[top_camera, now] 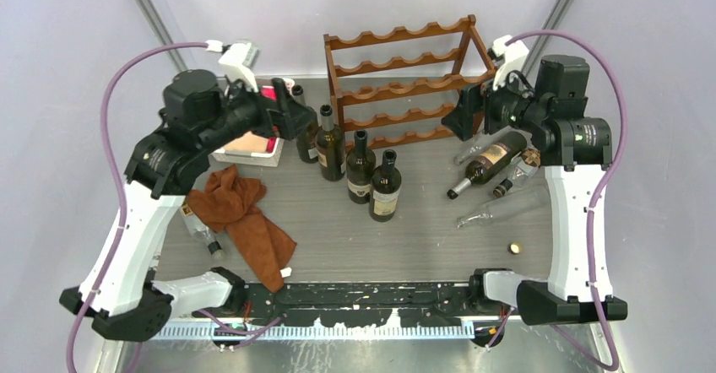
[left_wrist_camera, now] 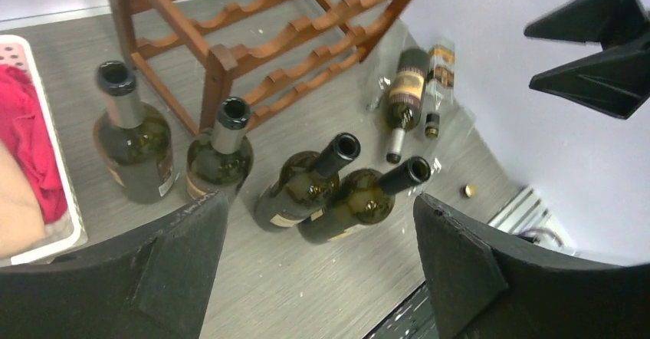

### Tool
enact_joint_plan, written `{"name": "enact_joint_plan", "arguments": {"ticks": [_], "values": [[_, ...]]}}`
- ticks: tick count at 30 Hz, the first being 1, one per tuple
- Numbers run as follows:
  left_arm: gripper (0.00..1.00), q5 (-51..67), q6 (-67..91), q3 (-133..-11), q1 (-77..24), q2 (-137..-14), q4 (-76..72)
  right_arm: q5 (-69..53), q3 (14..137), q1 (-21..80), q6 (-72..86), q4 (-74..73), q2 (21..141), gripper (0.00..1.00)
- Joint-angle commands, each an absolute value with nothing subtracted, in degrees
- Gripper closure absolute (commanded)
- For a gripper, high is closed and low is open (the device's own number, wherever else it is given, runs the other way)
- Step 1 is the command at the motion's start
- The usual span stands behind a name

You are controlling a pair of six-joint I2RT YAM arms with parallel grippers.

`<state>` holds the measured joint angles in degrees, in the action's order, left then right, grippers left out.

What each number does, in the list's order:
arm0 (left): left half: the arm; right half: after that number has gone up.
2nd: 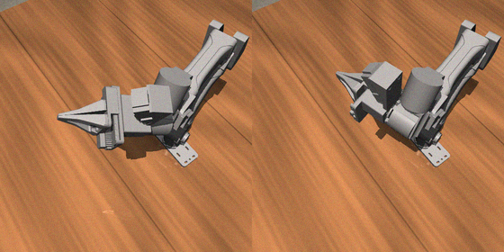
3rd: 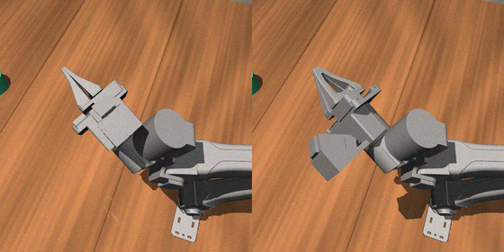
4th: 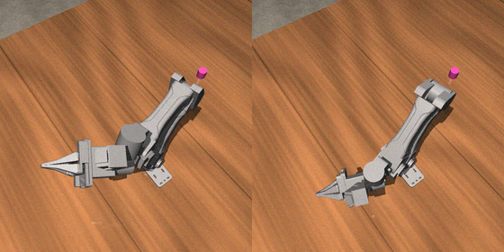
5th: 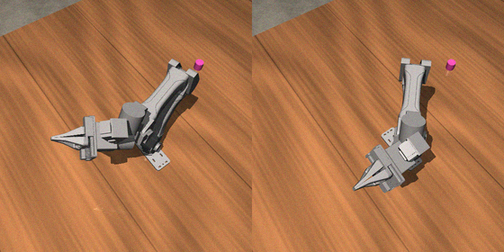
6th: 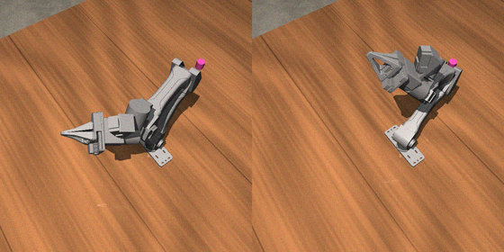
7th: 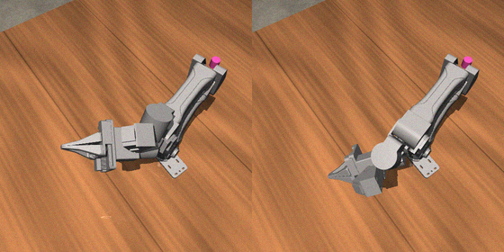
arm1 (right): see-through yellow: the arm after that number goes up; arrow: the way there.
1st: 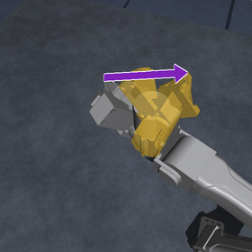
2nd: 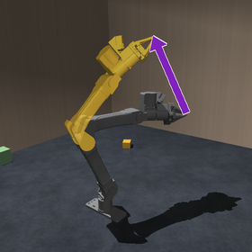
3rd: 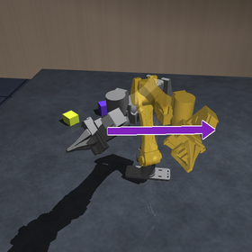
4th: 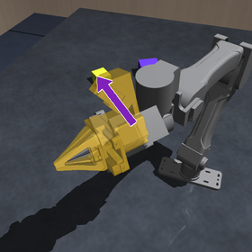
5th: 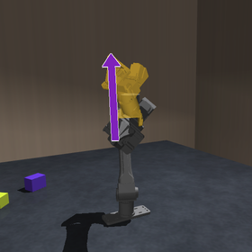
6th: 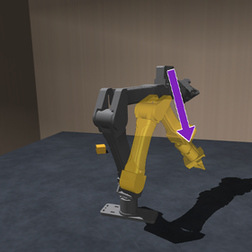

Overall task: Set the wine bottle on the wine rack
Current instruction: Pick up the wine bottle from the center of the board.

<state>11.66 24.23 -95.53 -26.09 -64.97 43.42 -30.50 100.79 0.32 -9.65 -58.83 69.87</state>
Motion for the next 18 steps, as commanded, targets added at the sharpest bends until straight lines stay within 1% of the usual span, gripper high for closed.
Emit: {"name": "enact_joint_plan", "arguments": {"ticks": [1,5,7,9,12,15,18], "values": [[0.09,4.1,16.1,-98.8,-32.8,-67.0,44.6,-43.3,97.4,2.3,-23.2,-61.1,67.8,0.0],[0.02,7.6,15.0,-92.4,-35.1,-65.3,35.8,-49.0,92.0,6.8,-31.7,-61.8,65.3,0.0],[0.01,10.3,15.0,-89.4,-35.5,-64.7,31.3,-48.4,90.0,12.0,-36.3,-63.5,64.6,0.0],[0.0,12.5,14.7,-87.4,-35.7,-64.7,28.2,-45.3,87.2,18.1,-37.6,-61.5,63.7,0.0],[0.01,14.4,13.9,-85.2,-35.8,-64.8,24.9,-42.9,82.4,22.5,-35.0,-53.5,62.4,0.0],[0.01,14.8,13.4,-82.2,-35.9,-64.2,21.5,-42.4,79.0,24.6,-32.2,-47.9,63.1,0.0],[0.01,15.1,13.4,-79.4,-35.9,-63.2,18.3,-39.2,75.7,26.6,-28.3,-40.4,63.9,0.0]]}}
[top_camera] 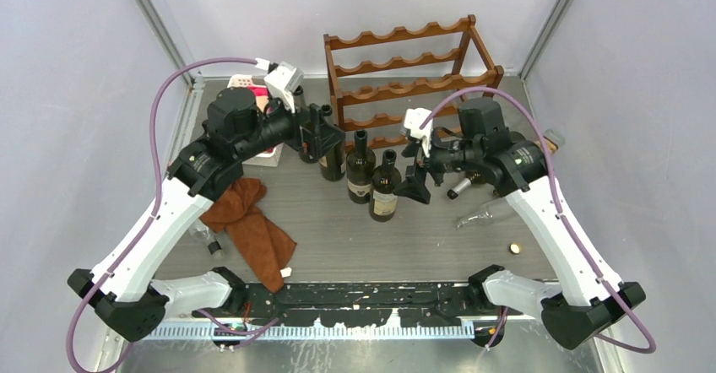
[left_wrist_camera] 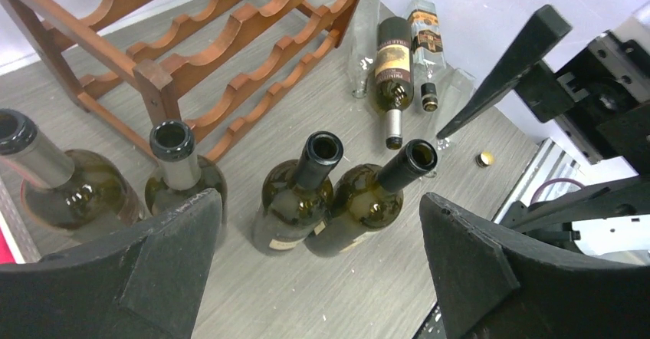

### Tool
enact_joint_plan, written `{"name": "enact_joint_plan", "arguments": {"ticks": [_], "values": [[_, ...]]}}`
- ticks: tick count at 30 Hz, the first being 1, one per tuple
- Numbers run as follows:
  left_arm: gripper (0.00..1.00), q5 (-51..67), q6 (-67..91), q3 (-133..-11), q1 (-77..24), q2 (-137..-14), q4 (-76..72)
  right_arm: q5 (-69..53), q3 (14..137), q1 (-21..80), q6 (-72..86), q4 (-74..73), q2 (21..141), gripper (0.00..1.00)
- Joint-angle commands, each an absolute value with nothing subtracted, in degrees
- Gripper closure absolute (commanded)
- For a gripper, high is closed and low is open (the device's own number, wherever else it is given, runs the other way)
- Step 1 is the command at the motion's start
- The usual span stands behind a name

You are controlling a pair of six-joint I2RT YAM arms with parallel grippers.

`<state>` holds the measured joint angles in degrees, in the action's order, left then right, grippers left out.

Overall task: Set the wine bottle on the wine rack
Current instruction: Pick up the wine bottle from the center of the board.

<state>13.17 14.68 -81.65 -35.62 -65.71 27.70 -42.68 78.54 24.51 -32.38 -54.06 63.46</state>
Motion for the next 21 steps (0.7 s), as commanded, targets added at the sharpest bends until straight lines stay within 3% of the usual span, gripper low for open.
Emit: {"name": "enact_joint_plan", "arguments": {"ticks": [1,5,12,18,21], "values": [[0.01,15.2,13.4,-78.7,-35.9,-62.8,17.9,-38.0,74.7,27.1,-26.7,-37.9,64.3,0.0],[0.01,15.0,13.1,-75.8,-35.9,-61.2,16.3,-36.0,72.9,28.4,-22.2,-31.2,66.6,0.08],[0.04,16.4,12.6,-73.7,-35.9,-59.9,16.2,-35.4,71.4,29.6,-18.9,-27.8,69.1,0.33],[0.09,18.9,11.8,-71.8,-35.9,-59.2,15.5,-34.6,69.2,30.1,-21.3,-28.9,68.4,0.6],[0.12,21.1,11.5,-70.7,-35.9,-58.9,14.5,-33.9,69.2,30.2,-22.8,-30.7,67.5,0.83]]}}
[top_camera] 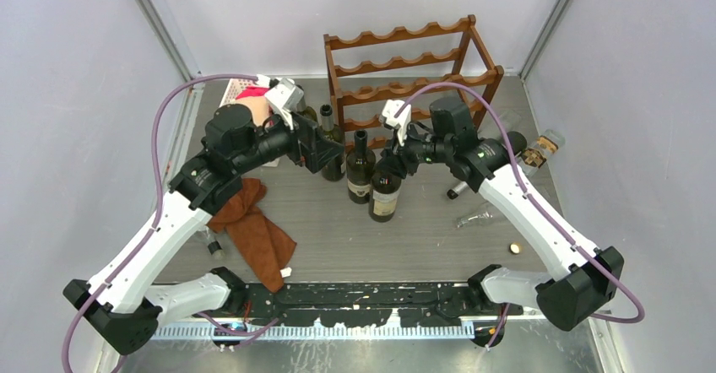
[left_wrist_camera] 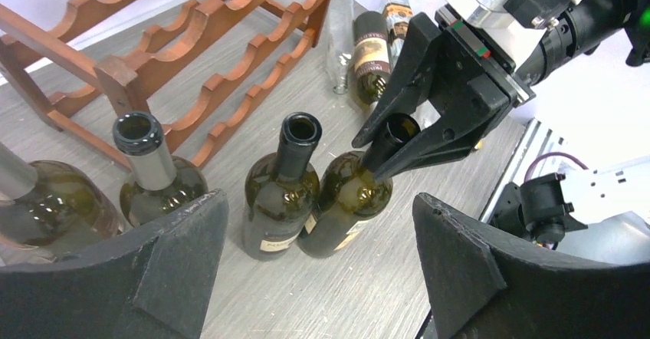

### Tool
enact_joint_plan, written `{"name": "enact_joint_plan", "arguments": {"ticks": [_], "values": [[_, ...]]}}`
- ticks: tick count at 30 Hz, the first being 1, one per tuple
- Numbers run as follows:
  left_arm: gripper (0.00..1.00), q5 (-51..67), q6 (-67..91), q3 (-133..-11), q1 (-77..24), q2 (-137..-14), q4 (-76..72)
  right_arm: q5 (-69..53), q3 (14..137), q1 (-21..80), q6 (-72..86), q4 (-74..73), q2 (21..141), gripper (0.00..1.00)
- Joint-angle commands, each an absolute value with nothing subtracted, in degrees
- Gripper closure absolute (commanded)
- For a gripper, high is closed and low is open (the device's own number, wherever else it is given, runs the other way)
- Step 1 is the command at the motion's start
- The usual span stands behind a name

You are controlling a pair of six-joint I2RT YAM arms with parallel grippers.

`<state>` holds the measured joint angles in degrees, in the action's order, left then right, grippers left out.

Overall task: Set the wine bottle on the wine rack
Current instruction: Pick up the wine bottle from the center of the board.

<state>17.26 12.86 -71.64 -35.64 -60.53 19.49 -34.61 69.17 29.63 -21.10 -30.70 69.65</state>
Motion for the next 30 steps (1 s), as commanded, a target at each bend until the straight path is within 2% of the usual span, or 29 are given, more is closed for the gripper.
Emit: {"name": "enact_joint_plan", "arguments": {"ticks": [1,3,7,10,14,22,30], "values": [[0.12,21.9,11.5,-70.3,-35.9,-58.8,14.3,-33.6,69.8,30.2,-23.3,-31.9,67.1,0.9],[0.11,24.6,11.9,-69.2,-35.9,-58.6,13.3,-33.0,70.8,30.1,-23.7,-34.2,65.5,0.98],[0.11,32.8,16.2,-64.1,-35.9,-57.6,5.4,-31.9,74.0,30.1,-19.9,-38.3,60.7,0.99],[0.1,34.1,18.6,-59.4,-37.4,-56.4,-0.3,-31.8,75.8,29.4,-12.6,-40.0,58.1,0.99],[0.01,30.6,16.2,-53.7,-42.8,-54.5,-4.5,-33.1,75.2,27.6,-3.5,-39.2,55.0,0.99],[0.0,19.9,14.1,-40.3,-56.0,-53.5,-16.5,-38.8,72.5,19.2,9.7,-37.1,51.4,0.99],[0.0,6.7,8.8,-31.1,-65.1,-56.5,-27.1,-42.8,71.8,17.2,16.8,-31.8,49.6,0.99]]}}
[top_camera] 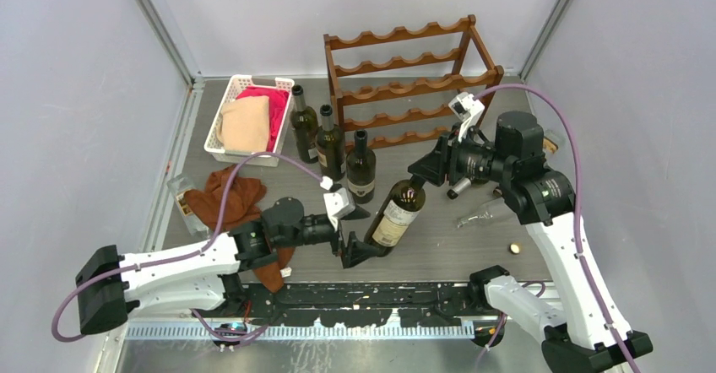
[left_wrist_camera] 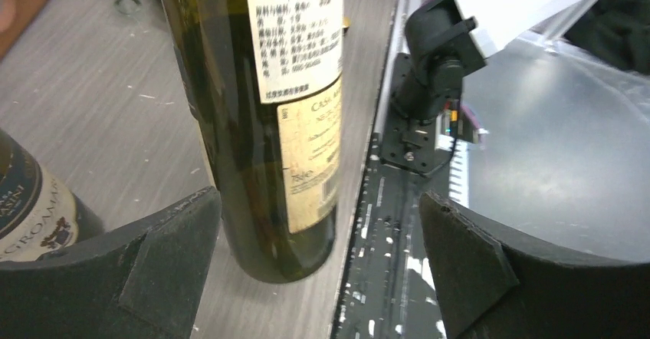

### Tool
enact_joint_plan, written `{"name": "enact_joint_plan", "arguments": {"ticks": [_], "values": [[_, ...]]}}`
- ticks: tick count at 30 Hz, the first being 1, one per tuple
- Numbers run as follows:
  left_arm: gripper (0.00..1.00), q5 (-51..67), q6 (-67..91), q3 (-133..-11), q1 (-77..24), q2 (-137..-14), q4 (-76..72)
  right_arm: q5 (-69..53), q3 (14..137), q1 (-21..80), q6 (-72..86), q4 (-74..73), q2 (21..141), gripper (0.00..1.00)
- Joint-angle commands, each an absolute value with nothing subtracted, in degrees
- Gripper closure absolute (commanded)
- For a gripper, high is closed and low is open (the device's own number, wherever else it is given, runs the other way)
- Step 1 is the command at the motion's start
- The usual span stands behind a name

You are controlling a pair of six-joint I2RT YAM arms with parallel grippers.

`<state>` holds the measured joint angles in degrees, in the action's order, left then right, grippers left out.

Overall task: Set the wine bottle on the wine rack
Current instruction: Pick up the wine bottle from the center of the board.

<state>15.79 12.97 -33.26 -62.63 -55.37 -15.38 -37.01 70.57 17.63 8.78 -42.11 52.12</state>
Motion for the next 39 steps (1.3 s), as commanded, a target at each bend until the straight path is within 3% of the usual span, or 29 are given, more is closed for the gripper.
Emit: {"name": "enact_joint_plan", "arguments": {"ticks": [1,7,25,27,28,29,30,31,32,34,35,36,39], "values": [[0.0,5.6,8.0,-30.2,-65.6,-56.9,-28.8,-43.0,71.6,17.1,17.5,-31.3,49.4,0.99],[0.0,1.1,6.1,-27.6,-66.0,-59.3,-34.1,-45.1,70.3,16.1,21.2,-28.2,48.4,0.99],[0.03,4.5,8.5,-28.3,-66.0,-65.2,-38.1,-48.1,66.5,15.1,27.7,-22.8,48.7,0.99],[0.12,5.4,8.5,-29.2,-66.0,-65.0,-35.4,-48.1,66.4,15.2,27.2,-23.4,48.7,0.99],[0.21,6.5,8.2,-29.9,-65.8,-64.8,-33.6,-48.1,66.3,15.1,26.9,-23.8,48.7,0.99],[0.38,8.7,8.1,-30.5,-65.2,-64.6,-31.3,-48.0,66.3,15.1,26.3,-24.4,48.6,0.99],[0.79,10.4,8.3,-31.2,-64.6,-64.3,-29.5,-47.8,66.1,15.2,25.6,-25.2,48.6,0.97],[0.97,10.7,9.0,-31.7,-64.1,-63.6,-27.6,-47.9,66.0,15.1,24.7,-26.0,48.5,0.92],[1.0,11.4,9.2,-31.6,-63.9,-62.6,-26.8,-47.9,66.0,15.1,23.7,-27.5,48.4,0.85],[1.0,12.2,8.7,-30.5,-63.5,-60.4,-25.4,-47.8,65.8,15.1,21.2,-30.1,48.2,0.65],[1.0,12.9,8.5,-30.2,-63.1,-59.2,-24.1,-47.6,65.7,15.2,19.3,-31.9,48.1,0.42],[1.0,13.9,8.4,-30.0,-62.4,-58.1,-22.7,-46.7,65.9,15.2,17.4,-33.8,47.9,0.29],[1.0,18.6,8.4,-30.3,-59.8,-55.2,-17.7,-45.4,66.9,15.2,10.9,-38.9,47.8,0.14]]}}
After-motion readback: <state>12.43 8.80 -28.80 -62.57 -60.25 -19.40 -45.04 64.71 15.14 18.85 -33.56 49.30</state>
